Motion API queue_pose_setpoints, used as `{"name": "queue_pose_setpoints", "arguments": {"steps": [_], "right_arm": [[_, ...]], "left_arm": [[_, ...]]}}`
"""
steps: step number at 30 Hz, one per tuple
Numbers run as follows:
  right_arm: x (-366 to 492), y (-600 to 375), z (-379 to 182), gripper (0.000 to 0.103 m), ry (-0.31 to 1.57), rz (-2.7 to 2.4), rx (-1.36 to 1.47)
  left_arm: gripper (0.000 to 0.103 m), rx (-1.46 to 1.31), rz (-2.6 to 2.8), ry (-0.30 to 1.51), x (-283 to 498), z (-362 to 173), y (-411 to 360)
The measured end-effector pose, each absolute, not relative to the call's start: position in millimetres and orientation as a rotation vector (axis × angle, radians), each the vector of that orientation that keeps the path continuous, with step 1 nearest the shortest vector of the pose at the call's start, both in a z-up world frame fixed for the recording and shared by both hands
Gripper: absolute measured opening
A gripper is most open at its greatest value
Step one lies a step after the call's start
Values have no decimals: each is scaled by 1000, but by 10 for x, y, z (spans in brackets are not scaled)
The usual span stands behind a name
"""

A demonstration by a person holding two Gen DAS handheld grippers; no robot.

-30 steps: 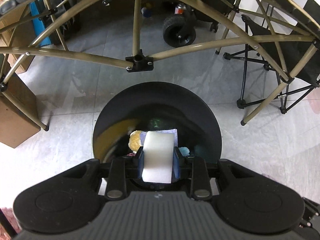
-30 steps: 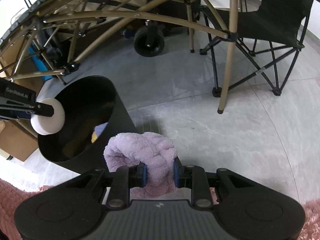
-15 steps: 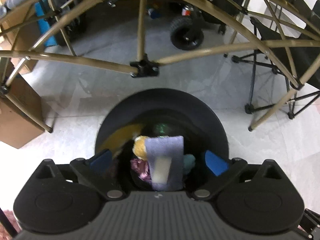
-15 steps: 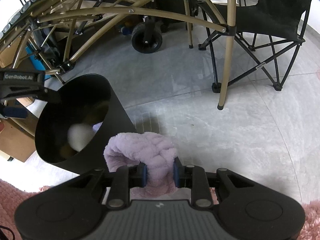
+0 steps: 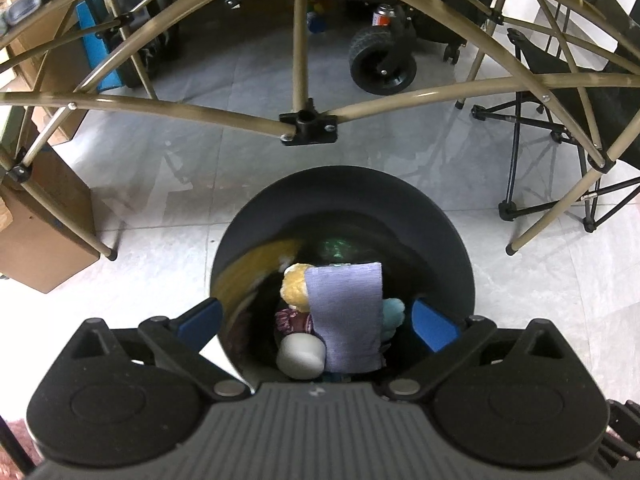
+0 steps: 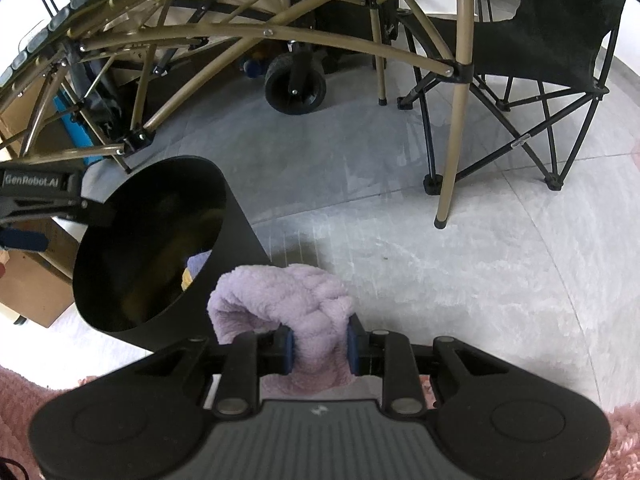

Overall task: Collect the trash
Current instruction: 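Lower the lilac towel over the bin and open the right tool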

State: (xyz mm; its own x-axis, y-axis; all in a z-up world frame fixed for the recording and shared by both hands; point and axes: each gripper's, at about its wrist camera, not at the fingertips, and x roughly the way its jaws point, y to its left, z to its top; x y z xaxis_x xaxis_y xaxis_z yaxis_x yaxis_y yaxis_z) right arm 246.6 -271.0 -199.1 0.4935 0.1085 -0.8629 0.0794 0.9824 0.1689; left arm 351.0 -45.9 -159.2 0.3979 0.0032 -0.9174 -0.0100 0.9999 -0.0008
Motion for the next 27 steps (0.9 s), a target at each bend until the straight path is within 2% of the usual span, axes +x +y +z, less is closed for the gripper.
{"name": "queue_pose_setpoints", "arguments": {"steps": [15, 27], "right_arm": [[2536, -2510, -1588, 24, 908, 29, 148], [2859, -1873, -1365, 24, 862, 138, 36]], "left_arm": [[103, -23, 34, 1104, 3318, -1414, -121], [103, -81, 100, 1097, 3189, -1402, 420]]}}
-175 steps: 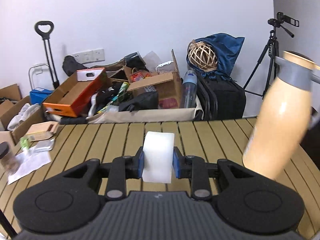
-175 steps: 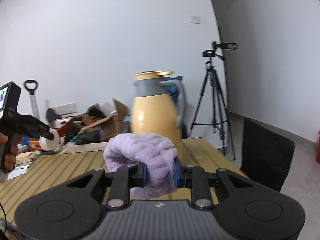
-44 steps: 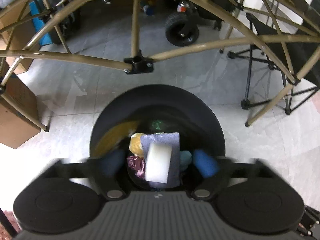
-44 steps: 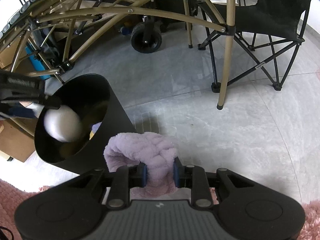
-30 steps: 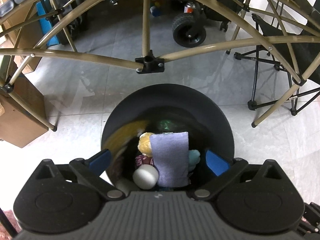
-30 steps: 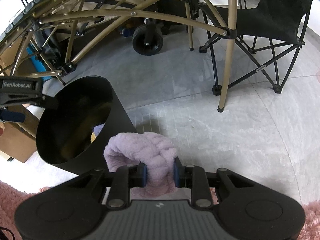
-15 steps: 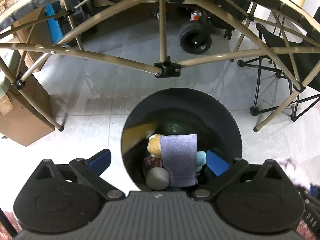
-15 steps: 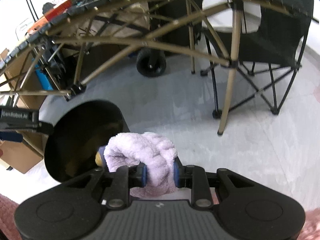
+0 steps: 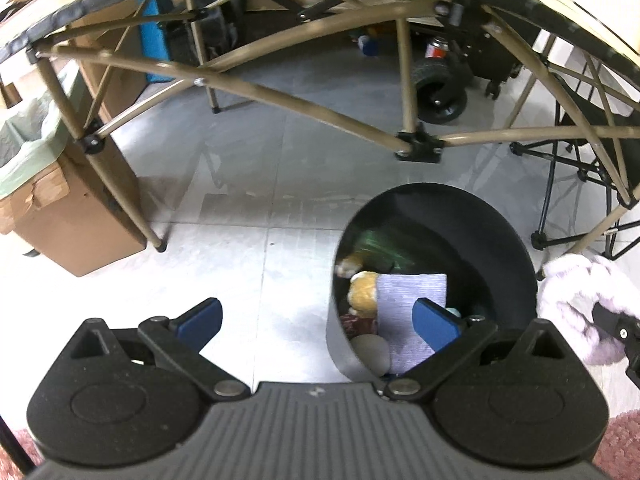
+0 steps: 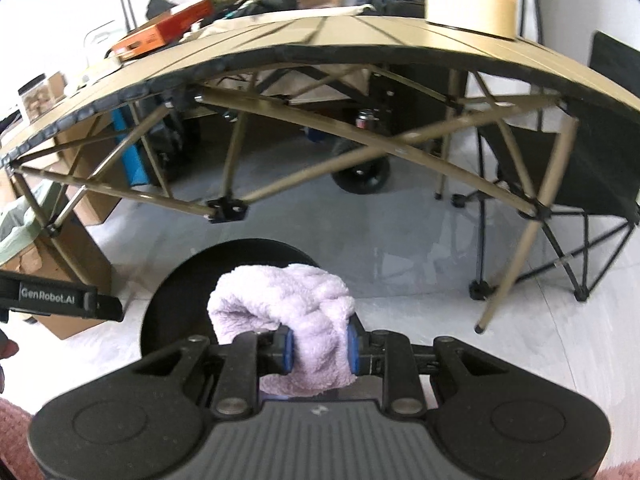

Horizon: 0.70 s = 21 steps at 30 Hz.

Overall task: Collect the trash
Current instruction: 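Lower the lilac towel over the bin and open the right tool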

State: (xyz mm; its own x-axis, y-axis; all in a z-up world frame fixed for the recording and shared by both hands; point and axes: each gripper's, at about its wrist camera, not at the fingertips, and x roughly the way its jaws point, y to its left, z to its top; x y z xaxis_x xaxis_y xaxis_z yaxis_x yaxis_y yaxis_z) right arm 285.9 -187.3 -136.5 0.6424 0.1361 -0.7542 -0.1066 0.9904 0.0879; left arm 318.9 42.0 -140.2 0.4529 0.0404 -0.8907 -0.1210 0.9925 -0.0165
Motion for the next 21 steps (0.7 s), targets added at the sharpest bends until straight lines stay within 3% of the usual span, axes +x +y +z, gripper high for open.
{"name": "queue_pose_setpoints", "arguments": {"steps": [21], "right_arm": [[3373, -1077, -1573, 24, 1021, 205, -91]], "left_arm": [[103, -144, 193, 1145, 3112, -1627, 1048]]}}
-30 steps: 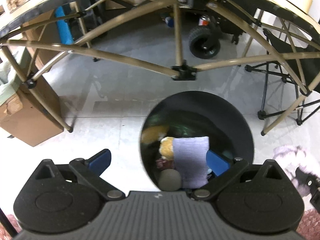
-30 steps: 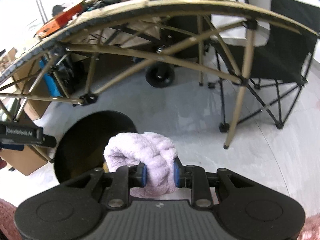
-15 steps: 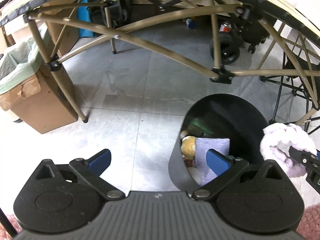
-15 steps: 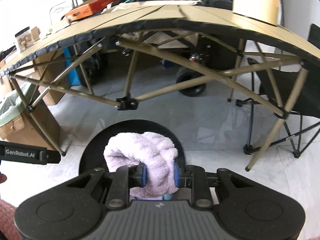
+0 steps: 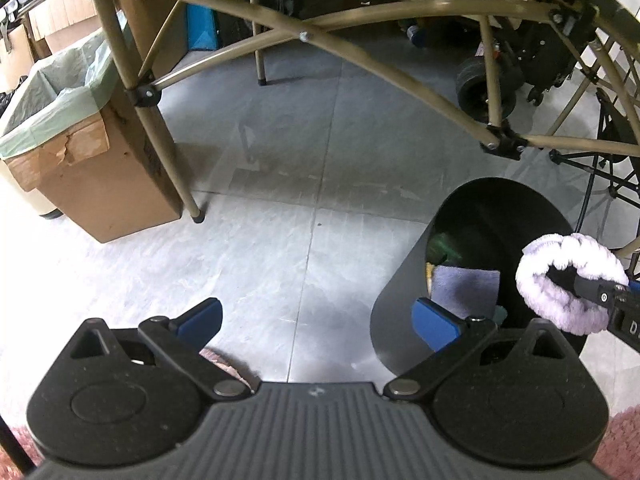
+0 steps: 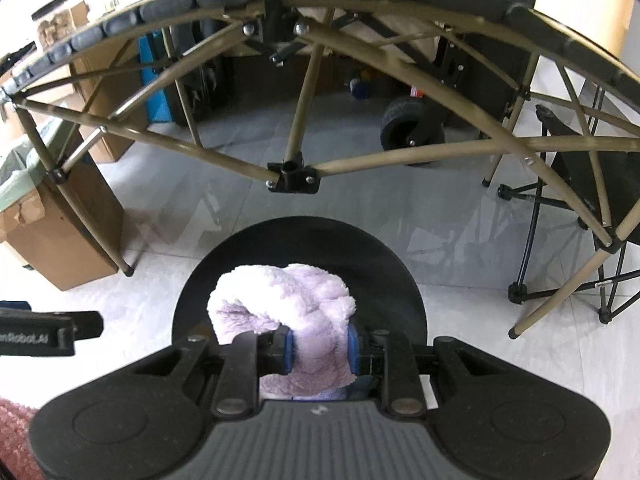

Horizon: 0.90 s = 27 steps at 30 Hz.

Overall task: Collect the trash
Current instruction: 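Lower the lilac towel over the bin and open the right tool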

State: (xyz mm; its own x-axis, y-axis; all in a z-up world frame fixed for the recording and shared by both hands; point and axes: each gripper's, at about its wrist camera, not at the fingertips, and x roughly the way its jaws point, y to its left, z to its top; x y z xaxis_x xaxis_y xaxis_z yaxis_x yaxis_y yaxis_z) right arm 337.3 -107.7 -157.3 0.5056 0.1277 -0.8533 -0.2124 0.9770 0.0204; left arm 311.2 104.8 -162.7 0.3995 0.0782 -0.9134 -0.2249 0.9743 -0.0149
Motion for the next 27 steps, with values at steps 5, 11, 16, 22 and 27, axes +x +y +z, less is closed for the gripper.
{"name": "queue_pose_setpoints", "arguments": {"steps": [5, 11, 16, 22, 27], "right_arm": [[3423, -1012, -1672, 24, 1055, 203, -102], [3441, -966, -1715, 26, 1070, 217, -111], [3460, -934, -1709, 63, 1072, 212, -128], [3472, -943, -1718, 101, 1066, 179, -143], [3466, -978, -1727, 101, 1076, 190, -127]], "left_arm": [[103, -153, 205, 1163, 3108, -1689, 1116], [103, -158, 205, 1165, 3101, -1691, 1134], [103, -163, 210, 1166, 3098, -1700, 1156], [103, -163, 208, 1161, 3085, -1691, 1150], [103, -166, 202, 1149, 3077, -1649, 1126]]}}
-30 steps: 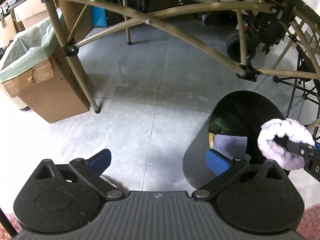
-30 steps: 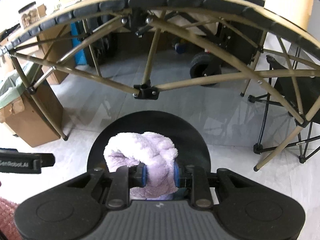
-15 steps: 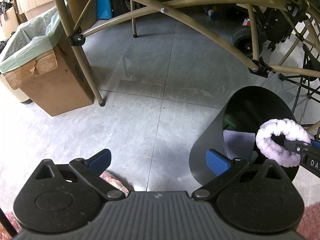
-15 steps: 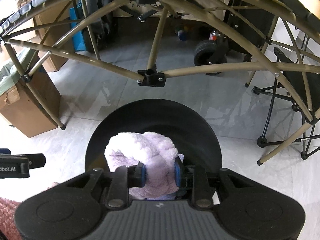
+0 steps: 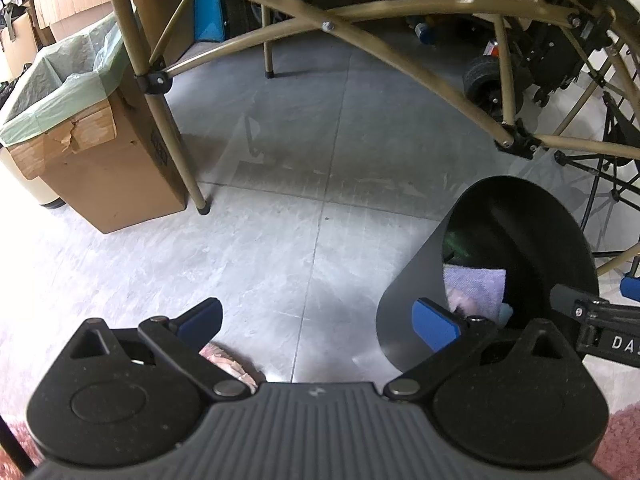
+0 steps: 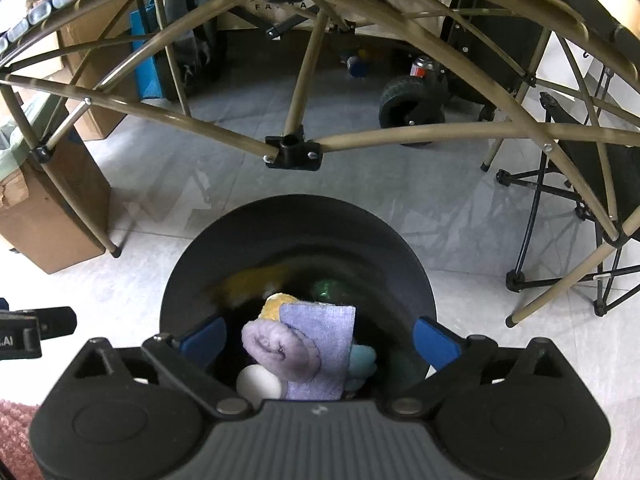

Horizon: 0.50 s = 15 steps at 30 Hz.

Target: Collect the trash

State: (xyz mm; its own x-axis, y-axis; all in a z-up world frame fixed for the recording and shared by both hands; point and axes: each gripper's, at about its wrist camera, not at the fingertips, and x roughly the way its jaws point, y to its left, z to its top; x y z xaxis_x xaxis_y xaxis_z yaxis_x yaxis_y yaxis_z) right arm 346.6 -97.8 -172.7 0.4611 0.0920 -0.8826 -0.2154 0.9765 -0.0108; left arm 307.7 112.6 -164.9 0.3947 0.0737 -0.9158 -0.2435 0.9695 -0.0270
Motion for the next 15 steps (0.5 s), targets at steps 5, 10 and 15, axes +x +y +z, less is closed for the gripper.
{"name": "queue_pose_setpoints", "arguments": {"steps": [5, 10, 15], "right_arm": [[3426, -1031, -1677, 103, 1062, 191, -114], [3330, -1144, -1557, 103, 1040, 179, -71], [3081, -1254, -1194, 103, 964, 206, -41]], "left_arm": [[103, -146, 179, 1119, 3042, -1568, 1020], [103, -141, 213, 1083, 2960, -1421, 963], [103, -149, 173, 984, 2779, -983, 799]]}}
